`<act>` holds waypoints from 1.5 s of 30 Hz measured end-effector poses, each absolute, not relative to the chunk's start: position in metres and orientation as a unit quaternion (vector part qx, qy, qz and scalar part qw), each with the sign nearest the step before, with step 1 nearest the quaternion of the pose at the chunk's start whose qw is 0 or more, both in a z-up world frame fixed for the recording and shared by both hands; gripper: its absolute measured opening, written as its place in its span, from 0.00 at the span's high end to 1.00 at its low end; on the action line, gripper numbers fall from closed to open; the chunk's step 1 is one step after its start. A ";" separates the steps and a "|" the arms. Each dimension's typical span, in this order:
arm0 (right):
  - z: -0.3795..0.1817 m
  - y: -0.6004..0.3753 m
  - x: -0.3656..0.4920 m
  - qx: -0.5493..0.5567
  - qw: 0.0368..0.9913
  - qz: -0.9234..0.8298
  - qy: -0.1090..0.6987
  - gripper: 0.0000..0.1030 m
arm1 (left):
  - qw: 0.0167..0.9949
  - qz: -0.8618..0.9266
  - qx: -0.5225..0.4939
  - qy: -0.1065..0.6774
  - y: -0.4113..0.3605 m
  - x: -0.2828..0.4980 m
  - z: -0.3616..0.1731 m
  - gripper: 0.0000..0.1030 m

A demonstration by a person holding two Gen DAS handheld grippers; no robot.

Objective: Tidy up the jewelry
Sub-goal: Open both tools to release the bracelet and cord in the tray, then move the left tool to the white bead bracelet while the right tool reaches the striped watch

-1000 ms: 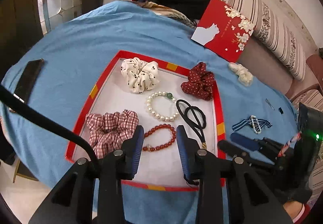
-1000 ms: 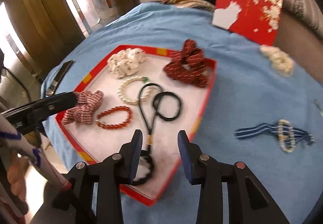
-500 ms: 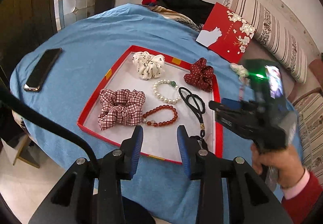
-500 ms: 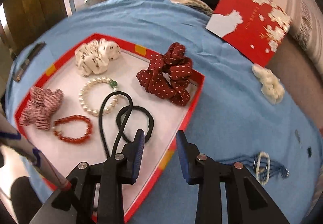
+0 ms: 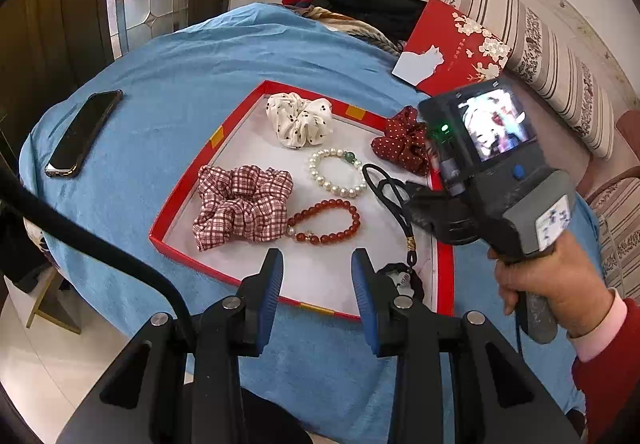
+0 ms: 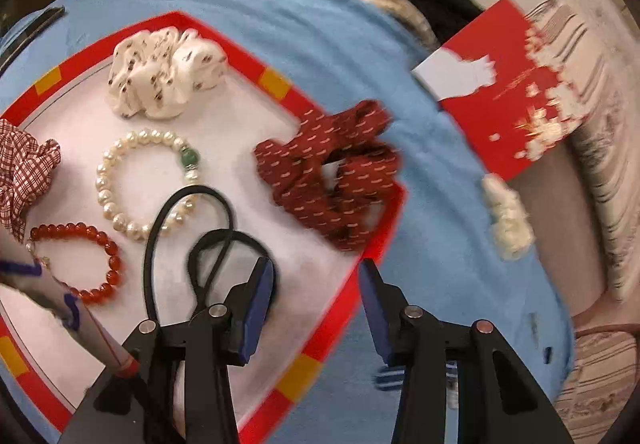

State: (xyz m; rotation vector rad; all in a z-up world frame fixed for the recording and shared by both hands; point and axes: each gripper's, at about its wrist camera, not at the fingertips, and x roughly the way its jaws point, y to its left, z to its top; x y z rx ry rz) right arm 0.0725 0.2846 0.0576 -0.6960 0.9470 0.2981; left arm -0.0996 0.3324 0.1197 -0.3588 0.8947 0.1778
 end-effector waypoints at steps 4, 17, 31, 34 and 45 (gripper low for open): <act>0.095 0.243 0.065 -0.255 0.849 0.152 0.438 0.51 | 0.885 0.079 -0.163 0.429 0.325 -0.103 0.123 0.67; 0.088 -0.046 0.079 0.023 0.865 -0.004 0.501 0.74 | 0.880 0.030 -0.150 0.450 0.276 -0.095 0.117 0.64; 0.038 -0.053 0.097 0.146 0.829 0.079 0.534 0.66 | 0.867 -0.005 -0.111 0.487 0.218 -0.083 0.105 0.64; 0.033 -0.053 0.081 0.123 0.828 0.077 0.542 0.80 | 0.862 -0.014 -0.115 0.494 0.212 -0.082 0.102 0.64; 0.042 -0.094 -0.046 0.134 0.822 0.067 0.549 0.81 | 0.859 -0.031 -0.100 0.502 0.193 -0.088 0.107 0.61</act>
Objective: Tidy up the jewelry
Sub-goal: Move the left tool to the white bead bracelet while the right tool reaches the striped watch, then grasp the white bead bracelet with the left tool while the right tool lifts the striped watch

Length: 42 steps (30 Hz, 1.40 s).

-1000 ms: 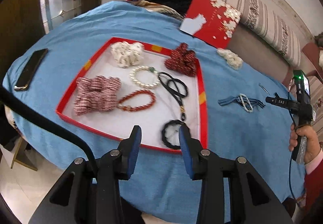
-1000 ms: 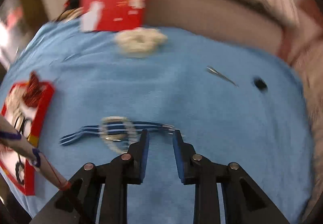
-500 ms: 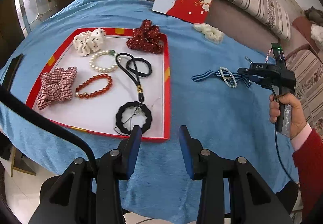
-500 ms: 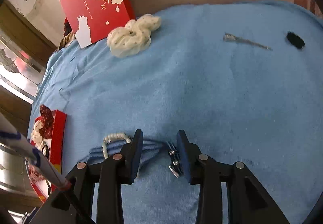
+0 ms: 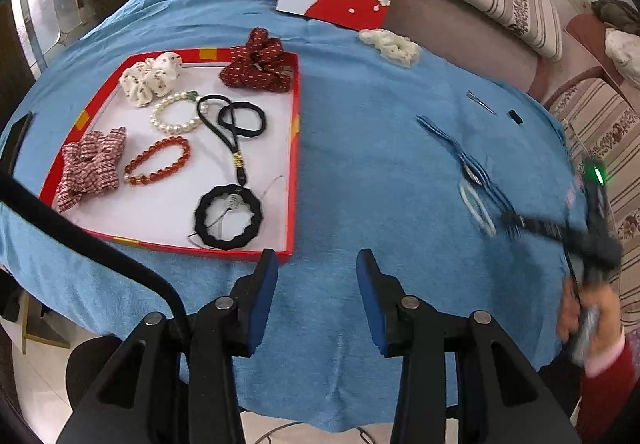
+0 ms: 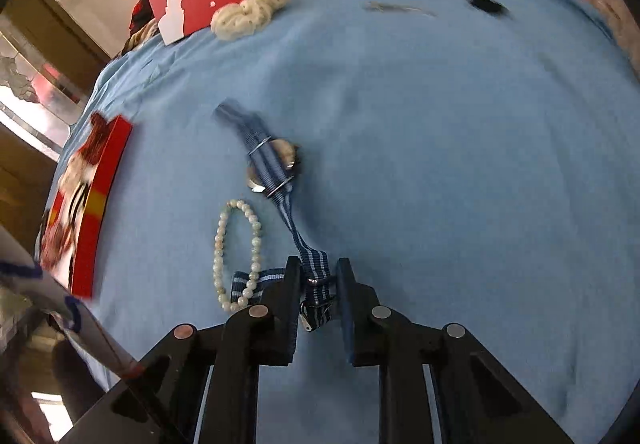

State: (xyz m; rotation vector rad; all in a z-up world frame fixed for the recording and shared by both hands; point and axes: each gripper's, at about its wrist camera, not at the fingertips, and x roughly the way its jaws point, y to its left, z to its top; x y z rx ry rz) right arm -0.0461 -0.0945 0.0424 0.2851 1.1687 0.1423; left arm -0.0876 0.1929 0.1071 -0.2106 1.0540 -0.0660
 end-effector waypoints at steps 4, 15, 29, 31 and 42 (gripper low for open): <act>0.042 -0.126 -0.088 0.177 0.824 0.055 0.536 0.70 | 0.856 -0.063 -0.084 0.506 0.166 -0.078 0.106 0.61; 0.063 -0.157 -0.119 0.169 0.861 0.023 0.480 0.45 | 0.813 -0.209 -0.037 0.543 0.026 -0.040 0.067 0.60; 0.061 -0.146 -0.089 0.164 0.867 0.065 0.466 0.45 | 0.790 -0.235 -0.052 0.564 -0.017 -0.025 0.042 0.95; 0.060 -0.139 -0.082 0.156 0.865 0.078 0.471 0.45 | 0.798 -0.234 -0.060 0.551 -0.001 -0.032 0.057 0.95; 0.051 -0.042 -0.064 -0.086 0.880 0.113 0.453 0.46 | 0.845 -0.189 -0.093 0.491 0.095 -0.073 0.122 0.95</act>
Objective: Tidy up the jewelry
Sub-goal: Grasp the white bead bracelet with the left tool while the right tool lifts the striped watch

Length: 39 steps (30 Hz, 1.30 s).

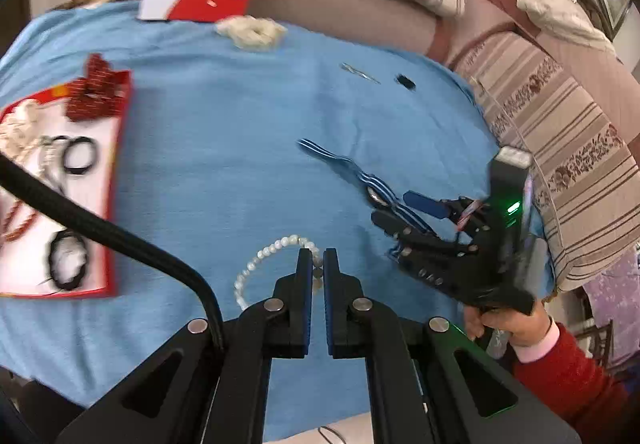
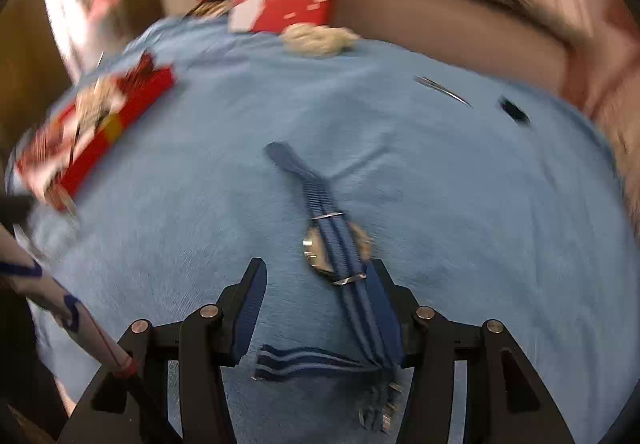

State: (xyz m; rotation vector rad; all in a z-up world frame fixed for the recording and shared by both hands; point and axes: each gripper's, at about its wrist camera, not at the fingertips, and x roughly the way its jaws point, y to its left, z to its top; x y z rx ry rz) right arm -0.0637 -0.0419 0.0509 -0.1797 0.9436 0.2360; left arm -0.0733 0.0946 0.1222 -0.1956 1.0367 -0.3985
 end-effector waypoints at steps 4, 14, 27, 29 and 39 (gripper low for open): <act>0.037 -0.033 -0.052 -0.145 0.869 0.084 0.466 0.46 | 0.860 -0.165 -0.082 0.475 0.110 -0.081 0.132 0.95; 0.040 -0.160 -0.022 0.214 0.836 0.041 0.504 0.73 | 0.862 -0.149 -0.115 0.470 0.142 -0.088 0.126 0.95; 0.053 -0.201 -0.037 0.167 0.854 -0.087 0.485 0.53 | 0.857 -0.151 -0.121 0.477 0.144 -0.088 0.118 0.95; 0.053 -0.218 -0.041 0.163 0.852 -0.118 0.483 0.53 | 0.857 -0.153 -0.122 0.476 0.144 -0.088 0.119 0.95; 0.073 -0.242 -0.051 0.186 0.871 -0.089 0.446 0.49 | 0.852 -0.159 -0.117 0.484 0.138 -0.084 0.112 0.95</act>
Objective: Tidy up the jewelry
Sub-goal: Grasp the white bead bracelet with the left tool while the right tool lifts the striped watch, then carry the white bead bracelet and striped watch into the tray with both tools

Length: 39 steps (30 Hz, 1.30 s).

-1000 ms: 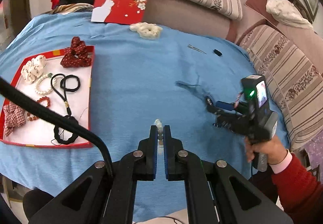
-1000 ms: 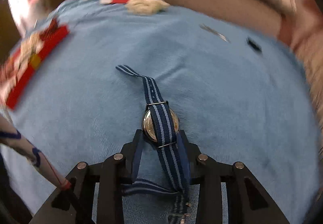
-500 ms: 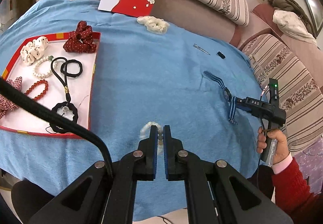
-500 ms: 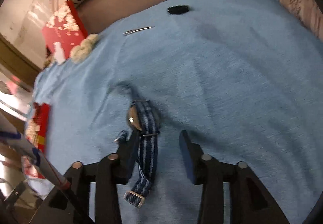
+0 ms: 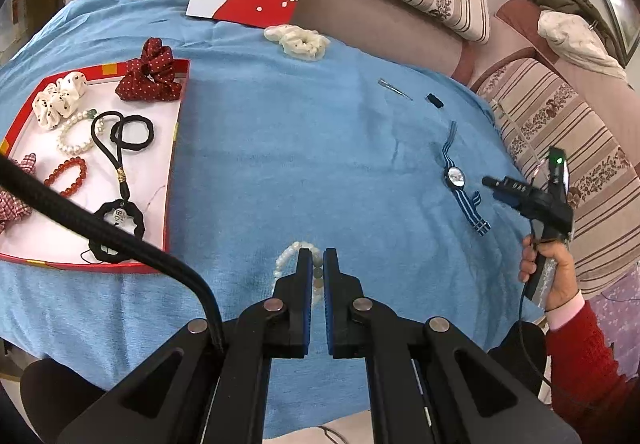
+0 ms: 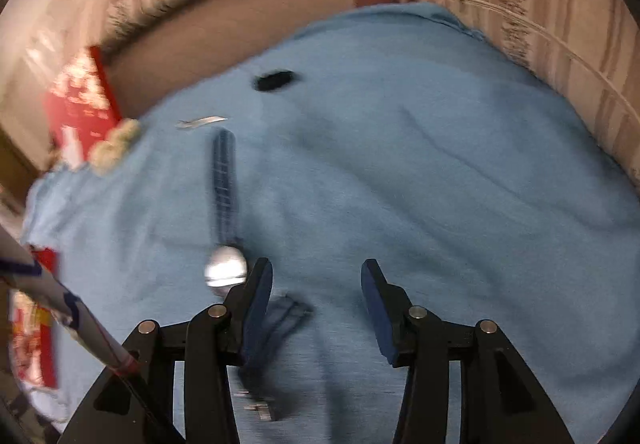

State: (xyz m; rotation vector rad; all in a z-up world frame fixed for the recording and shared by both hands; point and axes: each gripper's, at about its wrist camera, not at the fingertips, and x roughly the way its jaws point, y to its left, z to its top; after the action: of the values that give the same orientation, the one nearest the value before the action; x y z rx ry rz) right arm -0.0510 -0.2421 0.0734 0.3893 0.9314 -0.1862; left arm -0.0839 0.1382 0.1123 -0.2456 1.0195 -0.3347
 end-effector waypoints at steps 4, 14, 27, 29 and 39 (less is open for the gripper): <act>0.068 -0.218 -0.035 0.150 0.871 -0.050 0.464 0.40 | 0.852 -0.159 -0.118 0.485 0.139 -0.082 0.113 0.95; 0.039 -0.157 -0.002 0.004 0.865 -0.069 0.496 0.56 | 0.858 -0.148 -0.129 0.474 0.156 -0.086 0.129 0.95; 0.132 -0.109 -0.029 0.072 0.907 0.014 0.415 0.56 | 0.879 -0.092 -0.151 0.443 0.250 -0.083 0.175 0.95; 0.152 -0.085 -0.031 0.072 0.913 0.045 0.399 0.56 | 0.877 -0.080 -0.155 0.448 0.264 -0.078 0.172 0.95; 0.188 0.044 -0.019 0.054 0.904 0.173 0.386 0.56 | 0.848 -0.024 -0.206 0.488 0.326 -0.059 0.109 0.95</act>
State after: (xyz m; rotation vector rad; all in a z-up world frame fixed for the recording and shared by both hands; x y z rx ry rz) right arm -0.0195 0.0435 0.1881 0.1117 0.7983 0.3580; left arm -0.0589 0.3262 0.1090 -0.4342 1.0283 -0.0505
